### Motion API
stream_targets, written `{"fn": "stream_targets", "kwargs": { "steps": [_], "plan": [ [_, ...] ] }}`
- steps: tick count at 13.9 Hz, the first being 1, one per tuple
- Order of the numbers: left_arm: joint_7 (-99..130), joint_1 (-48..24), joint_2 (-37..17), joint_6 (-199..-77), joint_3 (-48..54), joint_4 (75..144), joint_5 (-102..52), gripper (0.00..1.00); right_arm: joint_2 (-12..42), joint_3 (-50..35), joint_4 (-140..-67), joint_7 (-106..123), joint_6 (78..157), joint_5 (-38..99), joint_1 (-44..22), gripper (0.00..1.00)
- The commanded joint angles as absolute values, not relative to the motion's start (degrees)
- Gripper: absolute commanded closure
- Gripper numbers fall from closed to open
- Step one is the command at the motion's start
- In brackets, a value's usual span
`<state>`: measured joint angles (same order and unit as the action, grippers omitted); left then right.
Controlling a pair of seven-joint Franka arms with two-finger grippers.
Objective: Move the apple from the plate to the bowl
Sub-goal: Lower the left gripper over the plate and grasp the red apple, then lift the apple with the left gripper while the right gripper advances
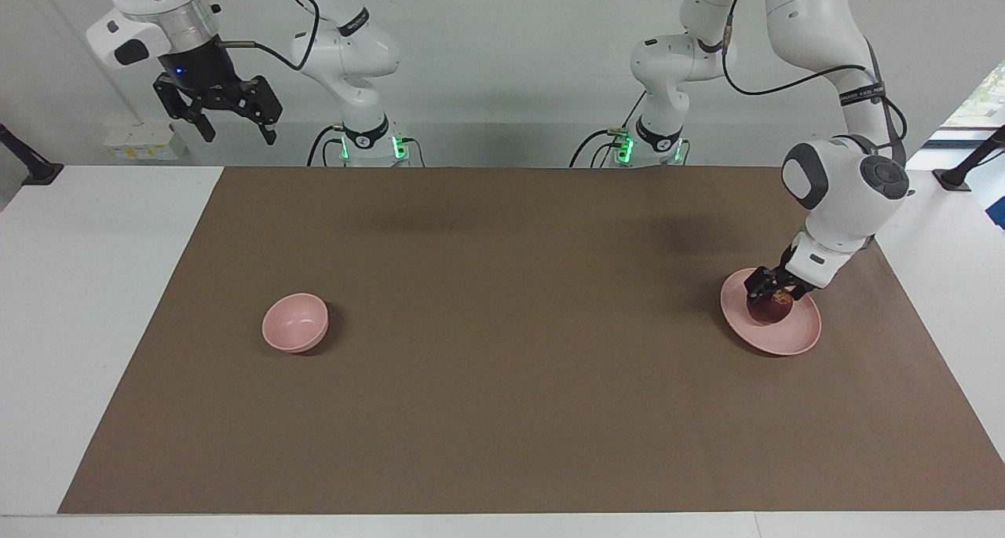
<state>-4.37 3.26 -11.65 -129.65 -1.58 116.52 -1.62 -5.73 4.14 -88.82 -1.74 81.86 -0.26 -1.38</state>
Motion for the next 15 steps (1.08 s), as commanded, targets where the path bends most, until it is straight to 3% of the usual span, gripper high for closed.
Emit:
{"fn": "stream_targets", "kwargs": {
  "steps": [1, 9, 10, 13, 15],
  "plan": [
    [-4.48, 3.25, -12.21, -131.66, -1.76, 117.60, -0.97, 0.00, -7.38, 4.13, -90.62, 0.35, 81.91, 0.62, -0.79, 0.00],
    [-4.40, 3.60, -13.80, -136.06, -1.93, 117.51, -0.97, 0.00, -7.64, 4.13, -91.05, 0.35, 81.91, 0.62, -0.79, 0.00],
    [-4.39, 3.60, -13.80, -135.71, -2.02, 117.60, -0.97, 0.06, -7.73, 4.13, -91.32, 0.35, 81.91, 0.62, -0.70, 0.00],
    [-4.57, 3.60, -13.54, -134.57, -1.93, 117.77, -0.97, 1.00, -7.82, 4.13, -91.41, 0.35, 81.91, 0.62, -0.70, 0.00],
    [-4.13, 3.52, -13.71, -131.67, -1.93, 116.73, -0.97, 1.00, -7.82, 4.13, -91.41, 0.35, 81.91, 0.62, -0.70, 0.00]
  ]
}}
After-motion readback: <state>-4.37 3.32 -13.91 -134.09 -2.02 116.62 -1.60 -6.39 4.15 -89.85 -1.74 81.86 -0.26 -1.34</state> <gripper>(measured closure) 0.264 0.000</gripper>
